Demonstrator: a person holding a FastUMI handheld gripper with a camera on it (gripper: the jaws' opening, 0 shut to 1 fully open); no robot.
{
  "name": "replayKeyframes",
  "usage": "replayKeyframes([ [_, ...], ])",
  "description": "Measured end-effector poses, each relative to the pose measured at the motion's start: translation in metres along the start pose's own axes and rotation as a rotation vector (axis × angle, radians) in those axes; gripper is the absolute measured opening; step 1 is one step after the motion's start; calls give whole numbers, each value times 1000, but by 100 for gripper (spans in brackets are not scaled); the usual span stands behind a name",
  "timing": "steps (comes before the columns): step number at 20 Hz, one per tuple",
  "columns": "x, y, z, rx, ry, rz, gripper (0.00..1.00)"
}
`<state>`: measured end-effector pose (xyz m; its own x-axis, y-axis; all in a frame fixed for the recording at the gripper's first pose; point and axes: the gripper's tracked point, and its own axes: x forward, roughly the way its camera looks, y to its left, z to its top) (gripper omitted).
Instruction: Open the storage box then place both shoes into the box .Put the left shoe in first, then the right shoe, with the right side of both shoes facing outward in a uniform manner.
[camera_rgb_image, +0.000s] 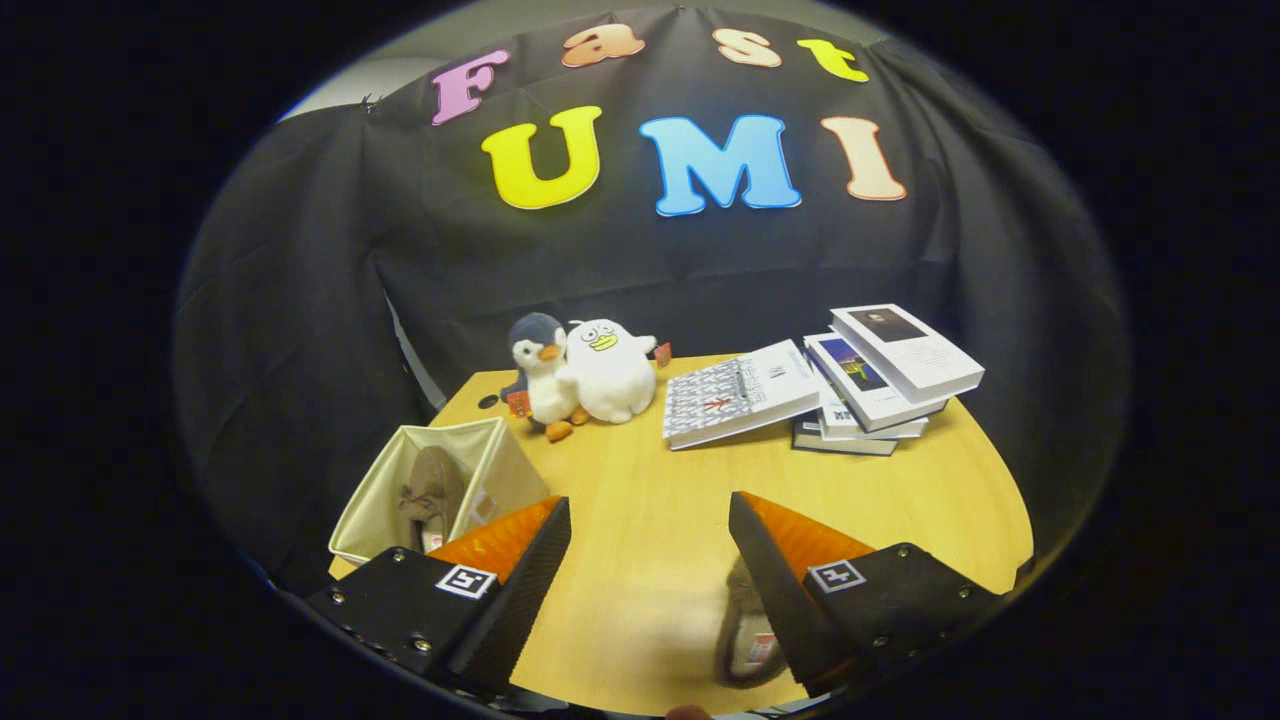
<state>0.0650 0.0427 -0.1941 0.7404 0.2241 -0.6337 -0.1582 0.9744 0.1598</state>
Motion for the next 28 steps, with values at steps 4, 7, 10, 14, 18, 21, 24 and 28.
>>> replayKeyframes([
  [4, 1, -43, -24, 19, 48, -31, 98],
  [7, 3, -64, -42, 34, 85, -41, 98],
  [10, 7, -82, -63, 32, 125, -48, 98],
  [14, 13, -98, -99, 24, 202, -46, 98],
  [18, 21, -107, -129, 37, 261, -27, 98],
  [21, 28, -118, -150, 11, 305, -38, 98],
  [24, 38, -119, -162, 19, 331, -28, 98],
  [28, 50, -121, -174, -30, 370, -28, 98],
])
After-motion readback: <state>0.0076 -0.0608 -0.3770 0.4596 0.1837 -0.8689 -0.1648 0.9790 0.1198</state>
